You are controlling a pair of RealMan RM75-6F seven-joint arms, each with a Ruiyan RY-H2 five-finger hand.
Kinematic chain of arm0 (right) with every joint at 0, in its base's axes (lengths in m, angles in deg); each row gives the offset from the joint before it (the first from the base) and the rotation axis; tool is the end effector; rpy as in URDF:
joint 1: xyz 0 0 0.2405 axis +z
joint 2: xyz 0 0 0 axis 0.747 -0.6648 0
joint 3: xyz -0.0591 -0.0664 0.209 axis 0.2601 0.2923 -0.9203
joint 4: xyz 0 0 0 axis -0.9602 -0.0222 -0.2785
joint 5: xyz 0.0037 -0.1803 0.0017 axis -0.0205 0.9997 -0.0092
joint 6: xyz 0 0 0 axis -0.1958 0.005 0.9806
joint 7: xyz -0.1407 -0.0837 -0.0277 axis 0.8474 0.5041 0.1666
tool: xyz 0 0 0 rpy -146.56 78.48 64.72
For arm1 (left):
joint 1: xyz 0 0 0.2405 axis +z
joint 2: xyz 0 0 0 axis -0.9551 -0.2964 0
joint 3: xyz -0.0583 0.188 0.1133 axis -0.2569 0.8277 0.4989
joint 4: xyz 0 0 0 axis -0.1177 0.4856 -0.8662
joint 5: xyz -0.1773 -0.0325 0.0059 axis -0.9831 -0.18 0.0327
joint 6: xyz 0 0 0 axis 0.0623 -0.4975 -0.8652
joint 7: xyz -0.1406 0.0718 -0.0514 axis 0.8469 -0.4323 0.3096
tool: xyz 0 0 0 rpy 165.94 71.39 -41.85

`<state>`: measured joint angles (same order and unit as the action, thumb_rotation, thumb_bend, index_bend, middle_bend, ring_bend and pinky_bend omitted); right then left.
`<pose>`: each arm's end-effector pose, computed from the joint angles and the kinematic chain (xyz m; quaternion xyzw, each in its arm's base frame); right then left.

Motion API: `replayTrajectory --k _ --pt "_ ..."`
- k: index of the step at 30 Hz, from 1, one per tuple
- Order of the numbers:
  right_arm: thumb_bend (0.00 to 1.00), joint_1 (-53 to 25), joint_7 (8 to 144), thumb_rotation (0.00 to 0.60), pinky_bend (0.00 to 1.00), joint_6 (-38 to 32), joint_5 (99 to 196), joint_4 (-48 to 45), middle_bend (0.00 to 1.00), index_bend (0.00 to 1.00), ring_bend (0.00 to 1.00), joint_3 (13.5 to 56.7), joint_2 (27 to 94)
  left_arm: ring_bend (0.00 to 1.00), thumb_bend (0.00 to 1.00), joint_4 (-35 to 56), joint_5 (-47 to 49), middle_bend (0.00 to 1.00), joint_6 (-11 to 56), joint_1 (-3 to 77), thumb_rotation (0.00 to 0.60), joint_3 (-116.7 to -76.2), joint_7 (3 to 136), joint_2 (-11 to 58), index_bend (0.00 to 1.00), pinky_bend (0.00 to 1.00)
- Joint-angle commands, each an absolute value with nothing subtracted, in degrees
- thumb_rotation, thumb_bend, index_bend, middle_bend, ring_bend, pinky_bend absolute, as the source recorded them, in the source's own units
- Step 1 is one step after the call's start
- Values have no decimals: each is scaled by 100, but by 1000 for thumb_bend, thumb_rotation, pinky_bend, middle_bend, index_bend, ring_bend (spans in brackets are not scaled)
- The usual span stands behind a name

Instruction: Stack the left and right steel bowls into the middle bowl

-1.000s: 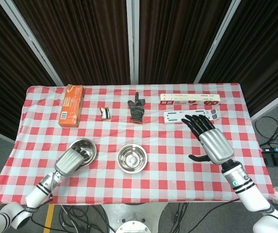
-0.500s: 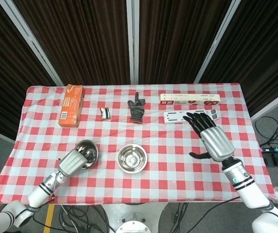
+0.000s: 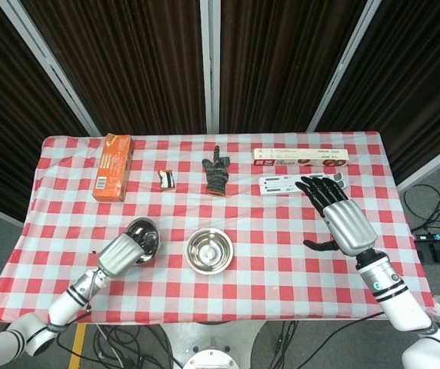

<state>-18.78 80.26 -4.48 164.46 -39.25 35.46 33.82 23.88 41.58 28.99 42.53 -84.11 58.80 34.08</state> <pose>-0.1245 -0.2865 0.1498 0.6915 -0.3770 0.4640 0.4055 -0.1923 0.2715 -0.0103 -0.8383 -0.1366 -0.3477 0.3972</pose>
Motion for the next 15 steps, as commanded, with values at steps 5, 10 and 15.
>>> replayTrajectory --k 5,10,15 --pt "0 -1976 7936 600 36 -742 16497 -4041 37 0 0 3397 3294 635 366 1132 4012 720 2337 3608 600 -8937 4985 3130 704 756" --pt "0 -1994 7913 600 36 -846 16466 -4142 37 0 0 3292 3227 635 367 309 3762 721 1926 3413 600 -9105 4283 3186 705 756" --pt "0 -2025 7872 600 36 -921 16458 -4192 37 0 0 3235 3176 637 368 19 3662 722 1782 3372 600 -9064 3911 3430 706 756"
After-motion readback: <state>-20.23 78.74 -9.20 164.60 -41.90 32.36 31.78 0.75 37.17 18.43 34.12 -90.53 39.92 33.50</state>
